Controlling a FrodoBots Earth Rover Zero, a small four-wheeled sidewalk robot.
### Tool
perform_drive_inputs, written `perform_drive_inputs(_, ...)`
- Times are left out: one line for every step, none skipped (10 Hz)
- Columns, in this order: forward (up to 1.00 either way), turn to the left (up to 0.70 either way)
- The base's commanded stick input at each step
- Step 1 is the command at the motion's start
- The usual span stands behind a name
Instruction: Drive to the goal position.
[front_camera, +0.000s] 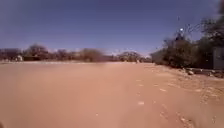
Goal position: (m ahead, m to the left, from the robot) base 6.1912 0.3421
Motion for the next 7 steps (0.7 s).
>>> perform_drive_inputs(1.0, 0.0)
perform_drive_inputs(1.0, 0.0)
perform_drive_inputs(1.0, 0.0)
perform_drive_inputs(1.0, 0.0)
perform_drive_inputs(1.0, 0.0)
perform_drive_inputs(1.0, 0.0)
perform_drive_inputs(1.0, 0.0)
